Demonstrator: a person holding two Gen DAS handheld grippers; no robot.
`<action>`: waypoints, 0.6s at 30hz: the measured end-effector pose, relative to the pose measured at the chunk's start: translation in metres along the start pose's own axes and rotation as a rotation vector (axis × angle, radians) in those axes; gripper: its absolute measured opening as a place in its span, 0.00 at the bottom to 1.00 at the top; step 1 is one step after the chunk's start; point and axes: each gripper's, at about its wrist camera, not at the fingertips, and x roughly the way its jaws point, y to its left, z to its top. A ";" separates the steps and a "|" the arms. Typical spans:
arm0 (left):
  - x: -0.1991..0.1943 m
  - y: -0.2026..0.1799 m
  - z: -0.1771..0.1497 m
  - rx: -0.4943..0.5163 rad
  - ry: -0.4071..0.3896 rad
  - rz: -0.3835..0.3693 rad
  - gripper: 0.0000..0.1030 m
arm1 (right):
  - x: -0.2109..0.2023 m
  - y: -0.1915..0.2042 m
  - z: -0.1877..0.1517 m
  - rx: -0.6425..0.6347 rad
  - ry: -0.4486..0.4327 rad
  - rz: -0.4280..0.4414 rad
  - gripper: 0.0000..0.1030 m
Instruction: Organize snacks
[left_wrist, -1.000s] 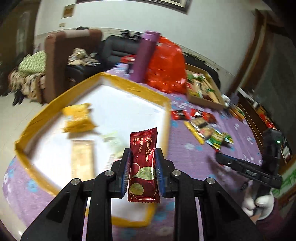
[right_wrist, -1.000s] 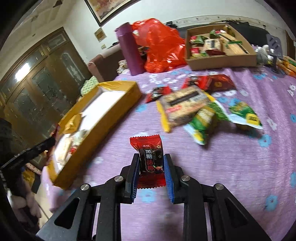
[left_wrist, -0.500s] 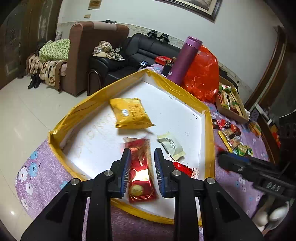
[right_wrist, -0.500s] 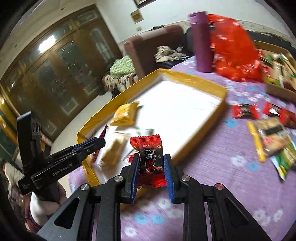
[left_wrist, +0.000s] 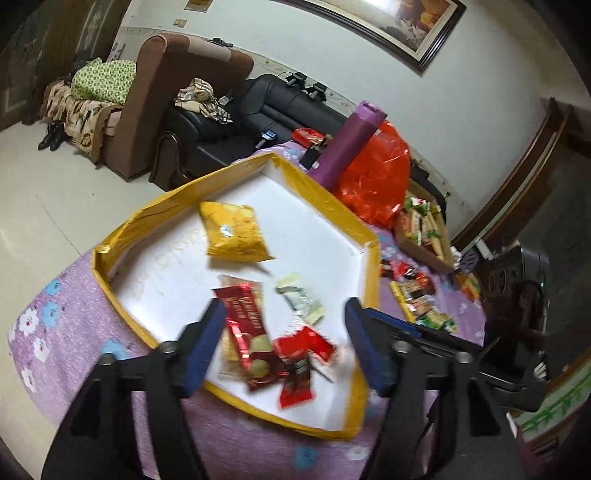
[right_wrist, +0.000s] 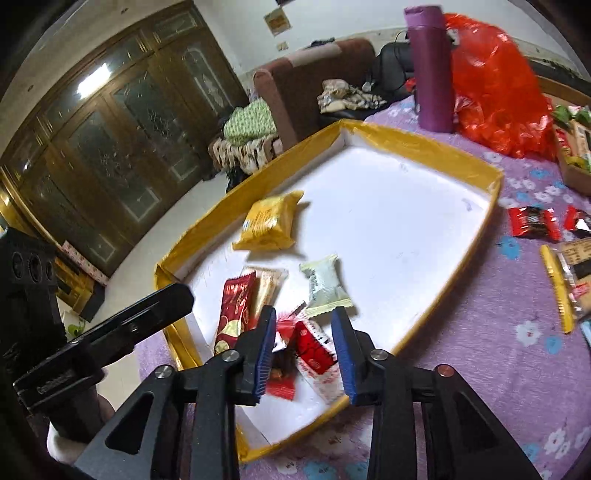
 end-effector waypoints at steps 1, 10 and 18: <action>-0.002 -0.005 0.000 -0.003 -0.001 -0.018 0.71 | -0.006 -0.003 0.001 0.001 -0.012 -0.004 0.35; 0.001 -0.046 -0.011 0.044 0.055 -0.178 0.73 | -0.083 -0.140 0.015 0.241 -0.141 -0.259 0.42; 0.012 -0.075 -0.028 0.103 0.130 -0.197 0.73 | -0.062 -0.211 0.045 0.334 -0.109 -0.424 0.43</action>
